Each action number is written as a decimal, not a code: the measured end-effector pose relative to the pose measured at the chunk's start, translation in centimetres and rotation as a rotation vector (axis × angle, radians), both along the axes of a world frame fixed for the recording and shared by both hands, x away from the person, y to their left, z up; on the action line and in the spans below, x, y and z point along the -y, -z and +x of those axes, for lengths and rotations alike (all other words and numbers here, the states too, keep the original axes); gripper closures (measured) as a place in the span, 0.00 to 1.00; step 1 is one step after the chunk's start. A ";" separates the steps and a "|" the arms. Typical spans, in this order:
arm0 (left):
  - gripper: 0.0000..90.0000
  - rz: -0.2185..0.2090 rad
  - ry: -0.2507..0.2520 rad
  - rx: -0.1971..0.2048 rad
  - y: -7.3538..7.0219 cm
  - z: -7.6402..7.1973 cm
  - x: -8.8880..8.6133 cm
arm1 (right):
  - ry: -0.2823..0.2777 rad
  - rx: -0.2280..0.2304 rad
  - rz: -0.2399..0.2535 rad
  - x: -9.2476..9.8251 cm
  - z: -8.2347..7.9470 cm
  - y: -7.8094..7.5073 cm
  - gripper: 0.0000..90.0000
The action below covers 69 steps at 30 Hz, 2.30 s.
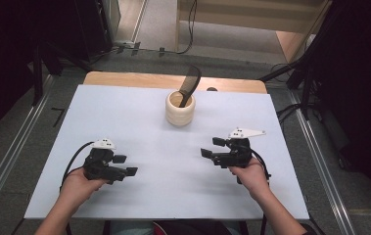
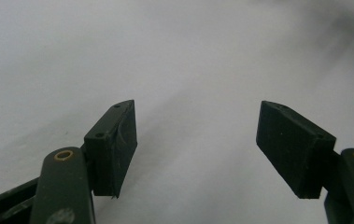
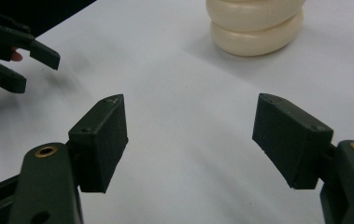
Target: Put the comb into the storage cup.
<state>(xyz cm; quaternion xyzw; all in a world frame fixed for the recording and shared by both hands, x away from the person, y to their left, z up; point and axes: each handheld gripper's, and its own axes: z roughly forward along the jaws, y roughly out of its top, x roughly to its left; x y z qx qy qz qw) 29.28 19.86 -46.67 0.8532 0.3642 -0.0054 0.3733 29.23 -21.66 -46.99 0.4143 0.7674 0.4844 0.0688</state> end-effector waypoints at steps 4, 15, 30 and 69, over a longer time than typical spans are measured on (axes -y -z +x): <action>0.33 -0.009 0.001 0.002 0.0 -0.1 0.0 | -0.008 -0.010 -0.007 0.3 -0.6 0.3 0.27; 0.33 -0.021 0.008 -0.004 0.0 -0.5 0.0 | -0.019 -0.036 -0.025 0.9 -1.9 1.0 0.27; 0.33 -0.033 0.009 -0.009 0.0 -1.1 -0.3 | 0.004 -0.046 -0.031 3.2 -3.8 1.4 0.27; 0.33 -0.044 0.016 -0.018 0.1 -1.4 -0.5 | 0.008 -0.059 -0.050 5.1 -5.2 1.7 0.27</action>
